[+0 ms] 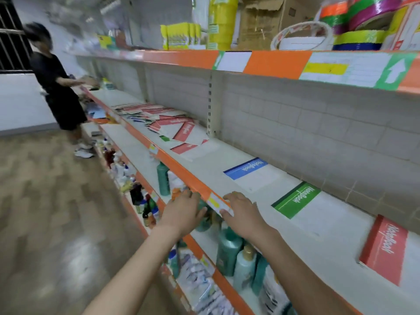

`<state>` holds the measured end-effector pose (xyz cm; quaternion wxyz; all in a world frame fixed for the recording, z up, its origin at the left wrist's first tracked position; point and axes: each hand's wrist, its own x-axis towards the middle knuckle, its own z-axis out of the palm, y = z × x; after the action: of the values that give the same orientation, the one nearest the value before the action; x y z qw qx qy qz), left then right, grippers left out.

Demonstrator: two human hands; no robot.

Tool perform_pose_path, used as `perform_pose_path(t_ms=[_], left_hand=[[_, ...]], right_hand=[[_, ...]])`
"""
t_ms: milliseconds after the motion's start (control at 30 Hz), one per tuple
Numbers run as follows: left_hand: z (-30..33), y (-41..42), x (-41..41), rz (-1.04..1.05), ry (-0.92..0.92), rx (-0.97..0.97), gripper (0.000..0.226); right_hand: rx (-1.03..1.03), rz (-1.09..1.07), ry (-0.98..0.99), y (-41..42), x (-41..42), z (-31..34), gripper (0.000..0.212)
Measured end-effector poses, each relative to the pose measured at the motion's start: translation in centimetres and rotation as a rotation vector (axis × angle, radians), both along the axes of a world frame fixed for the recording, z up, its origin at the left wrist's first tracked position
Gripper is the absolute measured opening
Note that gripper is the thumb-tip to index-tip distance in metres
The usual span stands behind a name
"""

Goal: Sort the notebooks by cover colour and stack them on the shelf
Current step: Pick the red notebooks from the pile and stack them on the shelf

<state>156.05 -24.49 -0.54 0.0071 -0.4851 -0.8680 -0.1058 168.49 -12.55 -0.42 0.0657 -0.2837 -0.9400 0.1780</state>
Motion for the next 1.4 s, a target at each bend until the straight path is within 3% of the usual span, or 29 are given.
perform_pose_path(t_ms=[333, 667, 1100, 1400], left_hand=[[0.4, -5.8, -14.3, 0.165, 0.032, -0.048, 0.045], [0.3, -6.7, -25.3, 0.144, 0.019, -0.057, 0.049], [0.4, -0.7, -37.8, 0.023, 0.026, -0.052, 0.050], [1.9, 6.6, -47.0, -0.127, 0.043, -0.002, 0.047]], right_hand=[[0.054, 0.187, 0.048, -3.8, -17.1, 0.1, 0.044], [0.080, 0.205, 0.043, -4.3, -29.1, -1.0, 0.048], [0.064, 0.135, 0.052, 1.0, -41.7, 0.2, 0.044], [0.067, -0.025, 0.074, 8.0, -49.5, 1.7, 0.043]])
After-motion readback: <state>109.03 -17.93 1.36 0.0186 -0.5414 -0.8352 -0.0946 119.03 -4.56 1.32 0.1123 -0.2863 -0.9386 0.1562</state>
